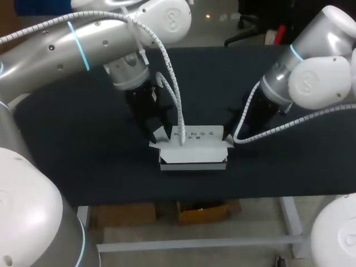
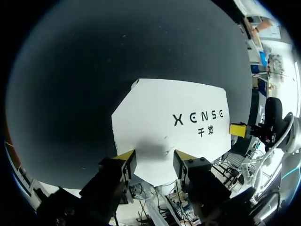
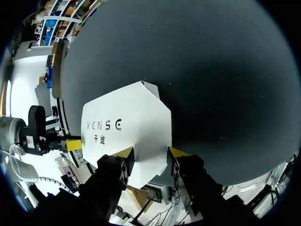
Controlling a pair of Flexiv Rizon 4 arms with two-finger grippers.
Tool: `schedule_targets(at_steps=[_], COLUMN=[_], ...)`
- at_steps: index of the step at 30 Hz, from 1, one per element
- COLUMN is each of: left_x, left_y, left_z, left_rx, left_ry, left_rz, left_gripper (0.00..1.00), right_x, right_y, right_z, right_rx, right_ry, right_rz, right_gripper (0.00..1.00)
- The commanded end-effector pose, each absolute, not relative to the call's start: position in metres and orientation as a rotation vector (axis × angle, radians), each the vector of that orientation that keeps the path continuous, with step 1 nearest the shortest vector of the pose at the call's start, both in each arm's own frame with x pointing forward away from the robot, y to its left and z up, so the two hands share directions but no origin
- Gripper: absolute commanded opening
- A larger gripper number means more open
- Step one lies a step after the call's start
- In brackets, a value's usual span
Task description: Assemble the packaging by folding the flat box into shape, placing the metal phone stand inside, and closing the box properly
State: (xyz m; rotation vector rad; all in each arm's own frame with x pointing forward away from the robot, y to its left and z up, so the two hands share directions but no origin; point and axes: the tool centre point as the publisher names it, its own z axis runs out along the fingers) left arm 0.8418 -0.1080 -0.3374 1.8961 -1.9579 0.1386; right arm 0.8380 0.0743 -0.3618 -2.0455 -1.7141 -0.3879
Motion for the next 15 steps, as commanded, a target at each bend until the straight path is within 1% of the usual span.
schedule_targets(at_steps=[1,12,15], left_x=[0.835,0.832,0.832], left_y=[-0.108,-0.112,-0.111], left_z=[-0.339,-0.344,-0.345], left_rx=[1.91,1.922,1.924], left_ry=[-1.964,-1.968,-1.969], left_rz=[0.154,0.152,0.156], left_gripper=[0.53,0.52,0.55], right_x=[0.842,0.845,0.846], right_y=[0.076,0.075,0.077], right_z=[-0.36,-0.351,-0.348], right_rx=[-2.04,-2.048,-2.047], right_ry=[-1.706,-1.711,-1.718], right_rz=[-0.371,-0.367,-0.374], right_gripper=[0.43,0.44,0.44])
